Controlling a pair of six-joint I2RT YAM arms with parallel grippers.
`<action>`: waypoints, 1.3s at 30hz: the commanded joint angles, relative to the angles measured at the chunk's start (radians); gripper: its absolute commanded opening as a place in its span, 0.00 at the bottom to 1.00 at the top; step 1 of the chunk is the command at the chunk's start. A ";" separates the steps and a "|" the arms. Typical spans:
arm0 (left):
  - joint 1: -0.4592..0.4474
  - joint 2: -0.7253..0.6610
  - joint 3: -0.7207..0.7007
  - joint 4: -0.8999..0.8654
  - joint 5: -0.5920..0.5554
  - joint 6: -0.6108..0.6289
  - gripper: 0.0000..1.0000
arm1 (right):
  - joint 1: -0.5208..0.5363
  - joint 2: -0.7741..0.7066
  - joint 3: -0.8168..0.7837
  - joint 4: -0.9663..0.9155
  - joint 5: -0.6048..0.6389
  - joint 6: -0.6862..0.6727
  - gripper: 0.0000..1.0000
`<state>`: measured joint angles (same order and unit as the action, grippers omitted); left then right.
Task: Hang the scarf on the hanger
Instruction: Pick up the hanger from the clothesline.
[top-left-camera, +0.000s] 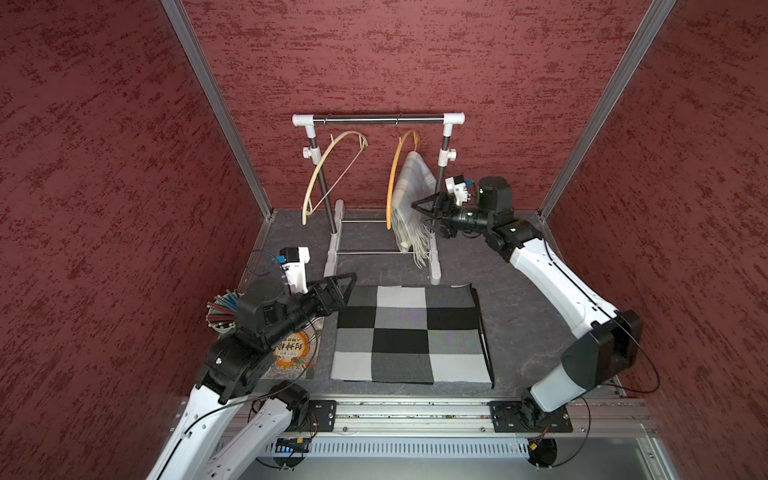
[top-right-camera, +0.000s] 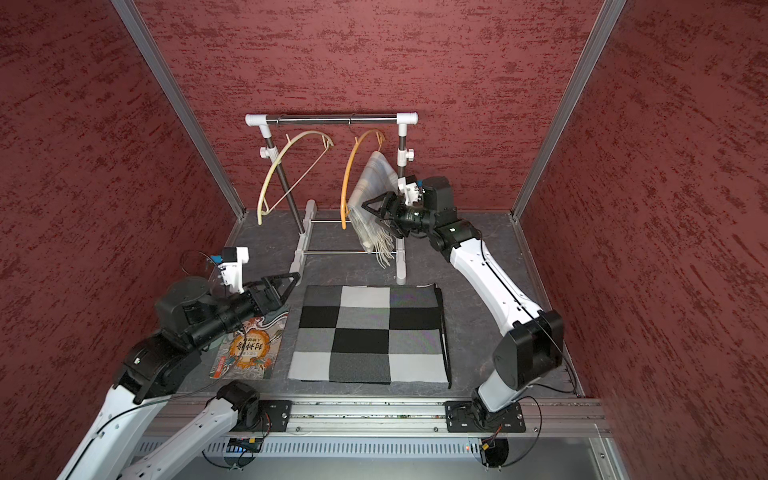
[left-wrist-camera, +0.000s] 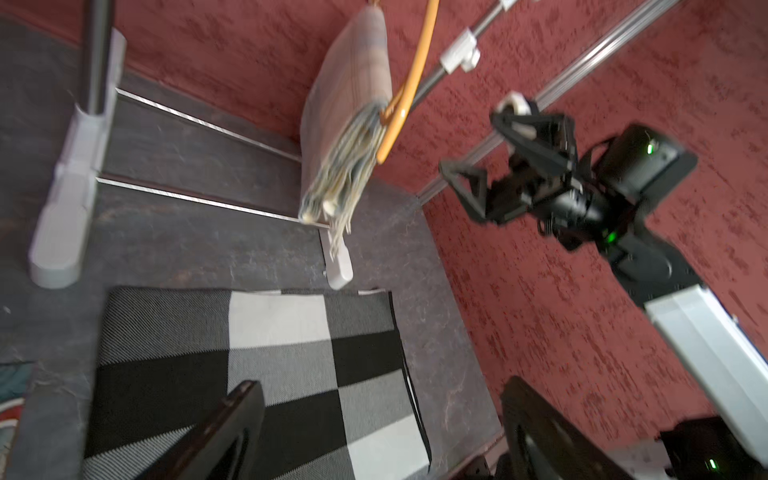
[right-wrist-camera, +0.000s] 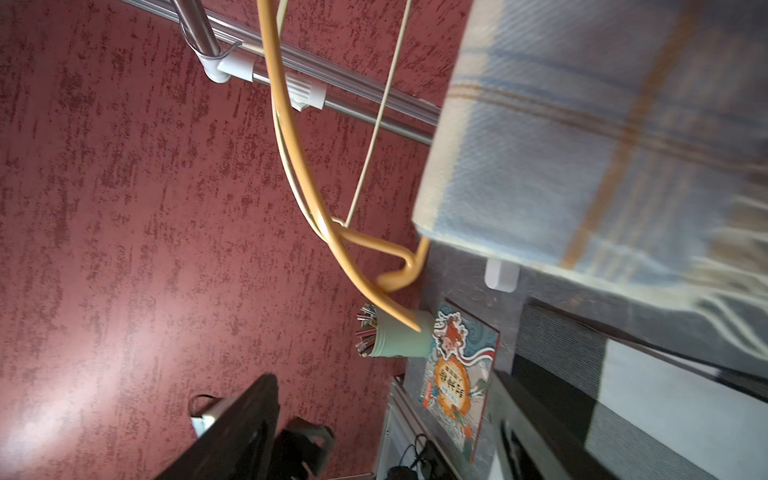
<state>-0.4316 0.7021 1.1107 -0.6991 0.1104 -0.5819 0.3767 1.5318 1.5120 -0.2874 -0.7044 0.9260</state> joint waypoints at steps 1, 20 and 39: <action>0.039 0.144 0.188 -0.091 -0.255 0.187 0.98 | -0.028 -0.152 -0.108 -0.103 0.034 -0.177 0.83; 0.455 0.828 0.680 0.065 0.258 0.514 0.92 | -0.029 -0.575 -0.336 -0.389 0.015 -0.337 0.81; 0.361 0.864 0.867 0.022 0.167 0.642 0.00 | -0.029 -0.617 -0.397 -0.413 0.018 -0.317 0.79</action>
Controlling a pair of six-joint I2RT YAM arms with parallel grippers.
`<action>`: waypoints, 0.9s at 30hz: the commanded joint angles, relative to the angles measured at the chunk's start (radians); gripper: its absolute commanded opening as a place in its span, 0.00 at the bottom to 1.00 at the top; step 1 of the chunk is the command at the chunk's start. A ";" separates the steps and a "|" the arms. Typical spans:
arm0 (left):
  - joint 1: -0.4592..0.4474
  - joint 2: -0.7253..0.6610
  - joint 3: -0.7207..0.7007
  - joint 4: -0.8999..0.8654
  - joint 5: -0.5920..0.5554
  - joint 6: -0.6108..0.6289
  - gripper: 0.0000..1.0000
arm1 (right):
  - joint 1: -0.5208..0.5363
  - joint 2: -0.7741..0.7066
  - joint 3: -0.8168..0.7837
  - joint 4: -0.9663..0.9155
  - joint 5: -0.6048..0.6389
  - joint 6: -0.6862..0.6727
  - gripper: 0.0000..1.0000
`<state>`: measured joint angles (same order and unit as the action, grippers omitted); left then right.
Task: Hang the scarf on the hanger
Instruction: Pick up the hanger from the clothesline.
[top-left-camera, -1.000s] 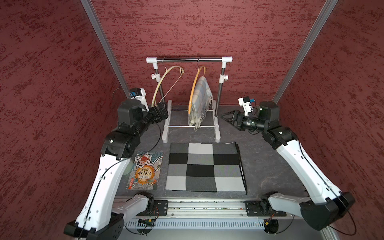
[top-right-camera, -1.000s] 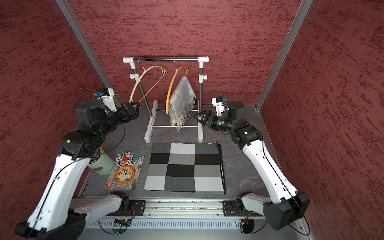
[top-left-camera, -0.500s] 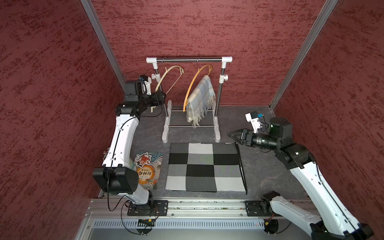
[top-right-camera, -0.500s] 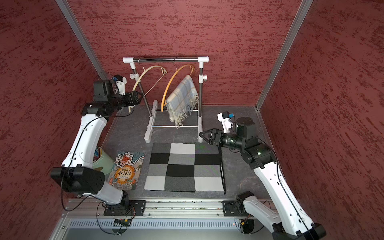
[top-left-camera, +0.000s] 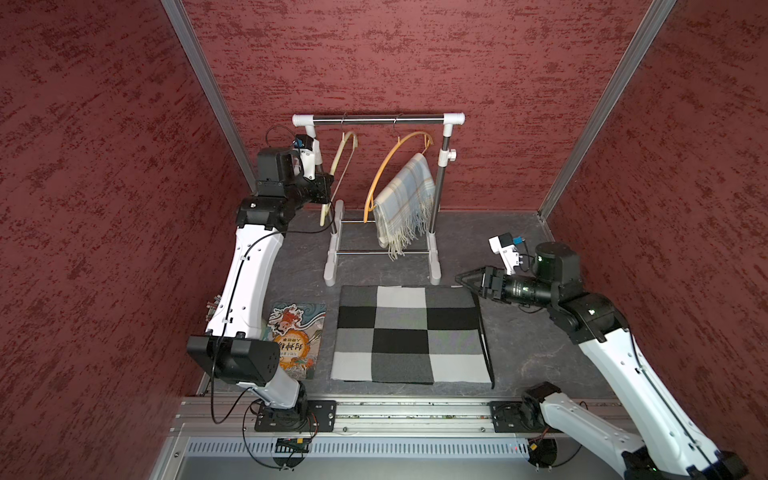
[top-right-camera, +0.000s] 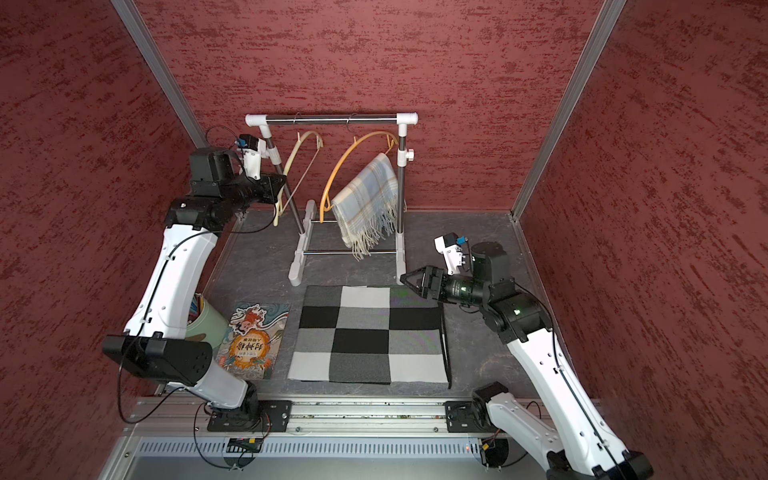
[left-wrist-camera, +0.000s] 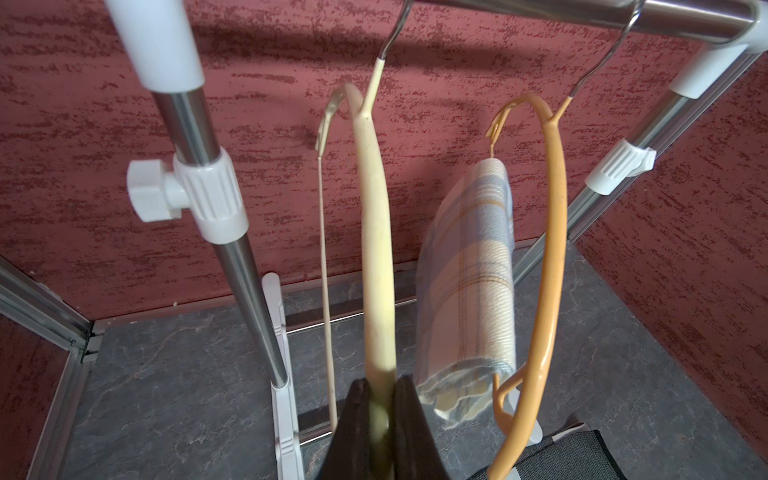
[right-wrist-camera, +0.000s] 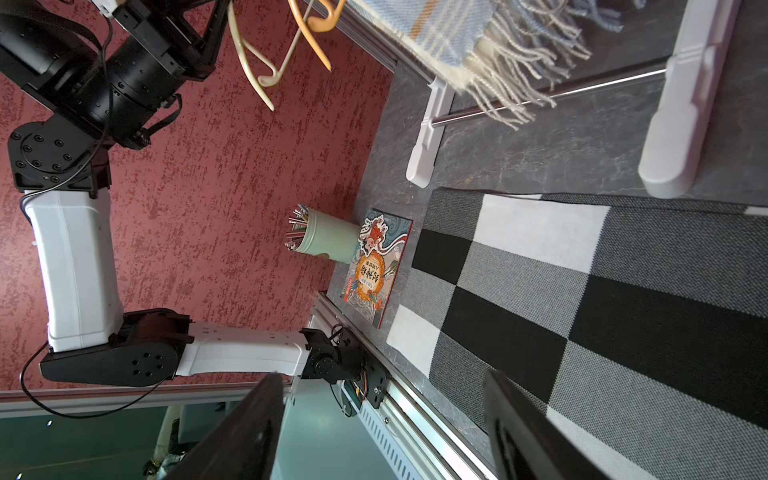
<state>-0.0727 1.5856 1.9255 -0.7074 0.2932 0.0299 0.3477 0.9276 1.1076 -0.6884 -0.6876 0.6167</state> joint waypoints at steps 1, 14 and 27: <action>0.002 -0.017 0.058 0.024 -0.012 0.030 0.00 | 0.000 -0.014 0.008 -0.013 0.000 -0.008 0.78; 0.014 -0.161 -0.022 0.081 0.136 -0.065 0.00 | 0.000 -0.023 -0.016 0.004 0.001 0.002 0.77; -0.023 -0.701 -0.644 0.049 0.139 -0.110 0.00 | 0.013 -0.001 0.063 0.136 -0.119 0.166 0.76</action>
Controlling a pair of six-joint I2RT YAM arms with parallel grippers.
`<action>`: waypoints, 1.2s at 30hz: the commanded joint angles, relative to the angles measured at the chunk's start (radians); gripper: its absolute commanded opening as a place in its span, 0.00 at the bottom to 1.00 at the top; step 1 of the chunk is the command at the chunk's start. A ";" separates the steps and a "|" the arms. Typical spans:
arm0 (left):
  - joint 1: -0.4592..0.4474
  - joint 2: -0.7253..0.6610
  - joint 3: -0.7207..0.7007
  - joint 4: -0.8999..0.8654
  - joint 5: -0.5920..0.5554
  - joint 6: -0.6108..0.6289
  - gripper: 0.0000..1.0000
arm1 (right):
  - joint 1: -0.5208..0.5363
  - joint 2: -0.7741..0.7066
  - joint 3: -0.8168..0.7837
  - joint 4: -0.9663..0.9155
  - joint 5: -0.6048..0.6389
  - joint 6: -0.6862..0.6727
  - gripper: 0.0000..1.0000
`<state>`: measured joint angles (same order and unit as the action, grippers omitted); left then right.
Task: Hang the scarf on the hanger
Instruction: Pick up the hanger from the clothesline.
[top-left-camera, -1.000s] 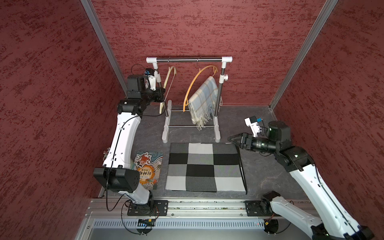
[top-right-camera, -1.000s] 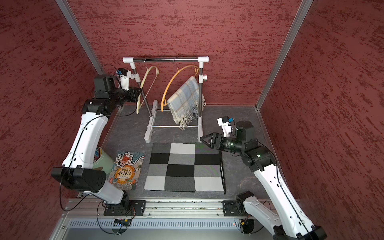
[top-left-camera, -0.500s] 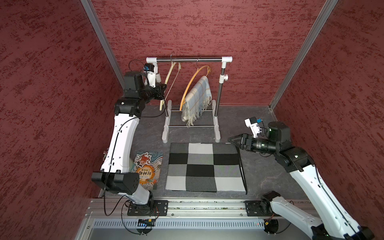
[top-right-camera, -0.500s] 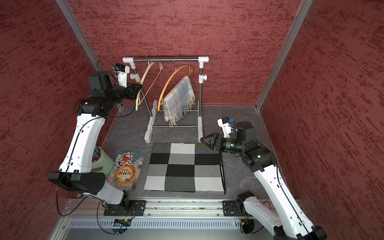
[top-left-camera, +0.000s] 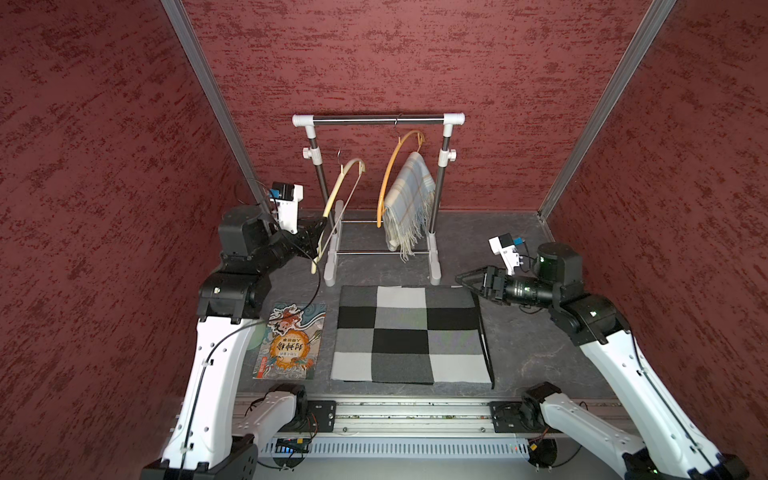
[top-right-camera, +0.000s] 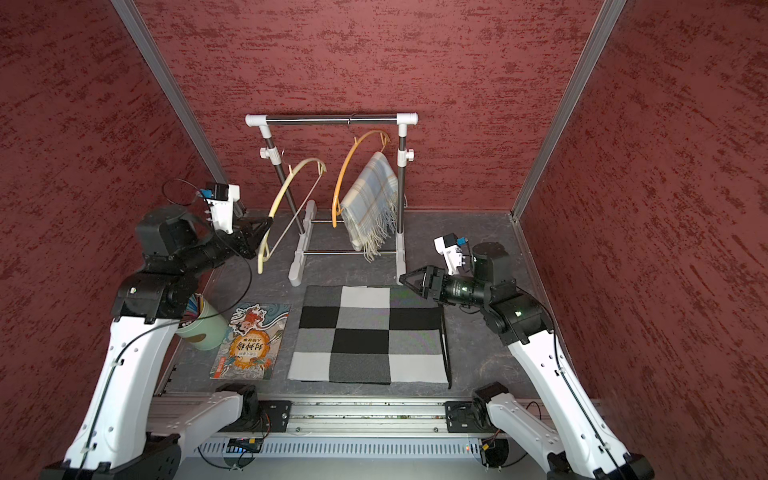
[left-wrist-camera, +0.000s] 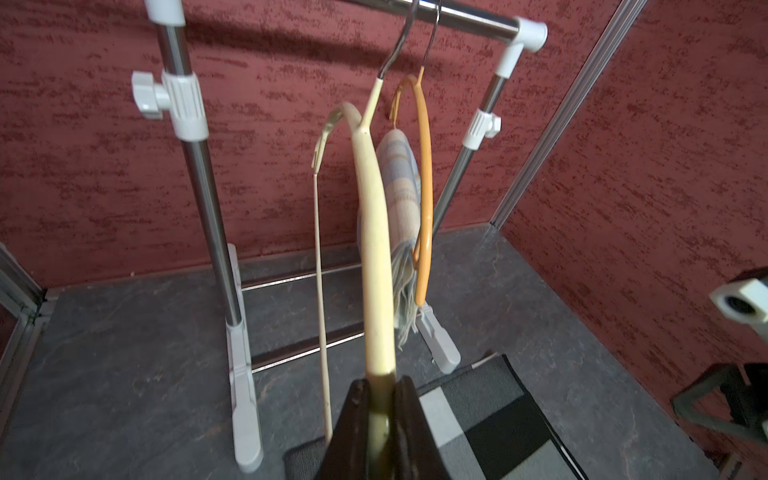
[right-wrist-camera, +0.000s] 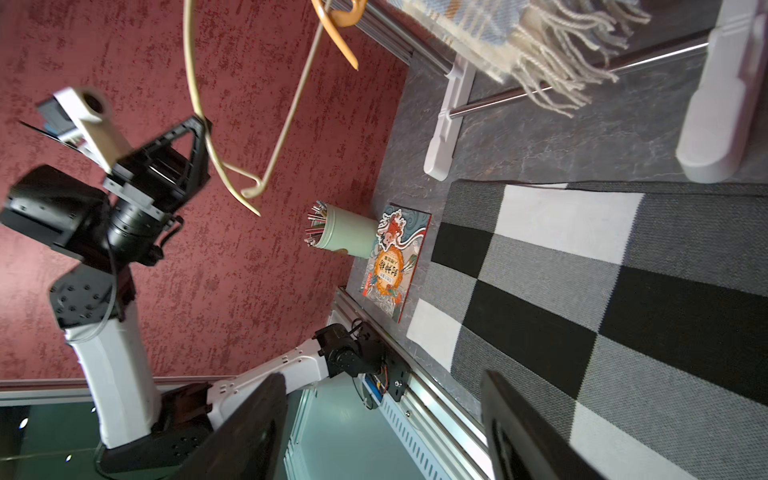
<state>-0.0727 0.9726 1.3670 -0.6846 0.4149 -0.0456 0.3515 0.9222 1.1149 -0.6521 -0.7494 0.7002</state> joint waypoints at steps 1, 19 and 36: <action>-0.041 -0.134 -0.127 0.018 0.011 -0.048 0.00 | 0.021 0.014 0.072 0.115 -0.054 0.102 0.76; -0.339 -0.416 -0.431 -0.041 -0.260 -0.092 0.00 | 0.471 0.897 1.189 -0.404 0.385 0.102 0.73; -0.371 -0.490 -0.455 -0.127 -0.302 0.047 0.00 | 0.480 1.151 1.427 -0.557 0.350 0.132 0.68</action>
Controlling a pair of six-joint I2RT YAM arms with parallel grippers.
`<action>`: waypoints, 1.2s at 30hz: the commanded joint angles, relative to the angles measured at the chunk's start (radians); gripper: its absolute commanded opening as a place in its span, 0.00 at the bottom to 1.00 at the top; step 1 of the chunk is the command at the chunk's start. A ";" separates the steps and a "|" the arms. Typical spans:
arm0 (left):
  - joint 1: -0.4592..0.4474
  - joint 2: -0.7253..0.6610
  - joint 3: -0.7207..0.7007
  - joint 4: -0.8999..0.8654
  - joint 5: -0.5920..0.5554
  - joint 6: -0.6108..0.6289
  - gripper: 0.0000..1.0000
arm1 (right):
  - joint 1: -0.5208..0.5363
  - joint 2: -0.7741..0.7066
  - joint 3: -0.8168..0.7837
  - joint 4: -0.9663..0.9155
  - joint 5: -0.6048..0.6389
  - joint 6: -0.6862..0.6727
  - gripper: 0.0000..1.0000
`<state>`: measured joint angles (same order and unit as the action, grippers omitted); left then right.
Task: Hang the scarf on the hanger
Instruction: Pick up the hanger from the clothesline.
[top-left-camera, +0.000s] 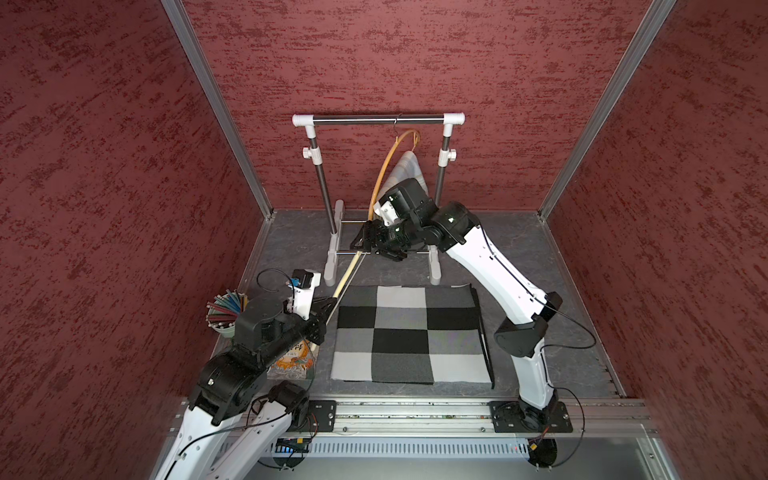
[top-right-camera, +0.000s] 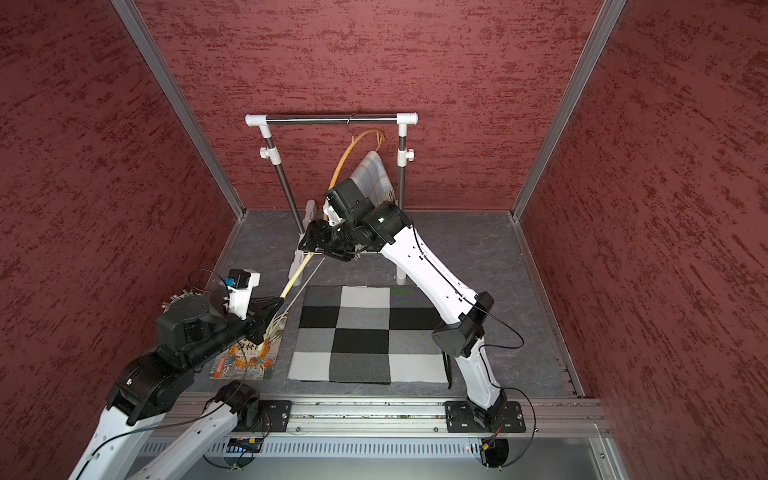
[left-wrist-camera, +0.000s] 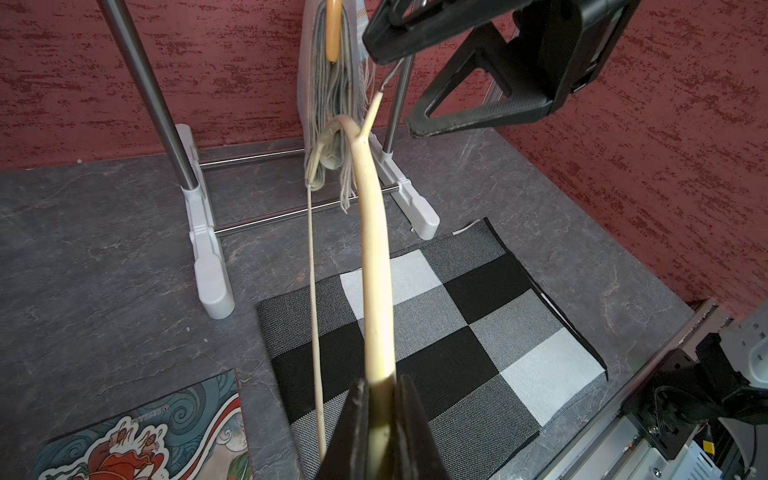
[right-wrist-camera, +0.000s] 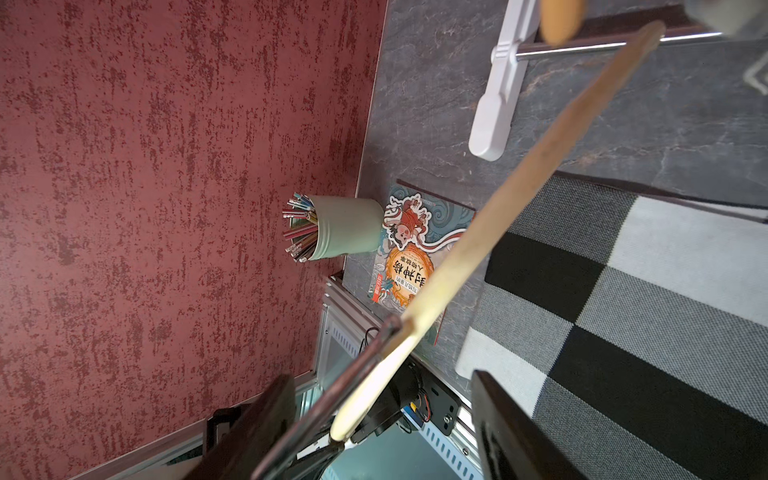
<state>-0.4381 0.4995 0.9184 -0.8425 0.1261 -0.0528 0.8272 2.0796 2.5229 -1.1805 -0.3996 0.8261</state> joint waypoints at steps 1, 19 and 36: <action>-0.005 -0.020 -0.009 0.031 -0.014 0.060 0.00 | 0.004 -0.004 0.019 -0.031 -0.004 0.009 0.67; -0.079 -0.052 -0.030 0.042 -0.039 0.098 0.00 | -0.024 0.017 -0.039 -0.102 -0.077 0.062 0.41; -0.120 -0.036 -0.040 0.048 -0.060 0.101 0.00 | -0.057 0.055 -0.049 -0.079 -0.072 0.069 0.19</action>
<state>-0.5457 0.4728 0.8803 -0.8555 0.0540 0.0322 0.7914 2.1174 2.4893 -1.2694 -0.4866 0.8982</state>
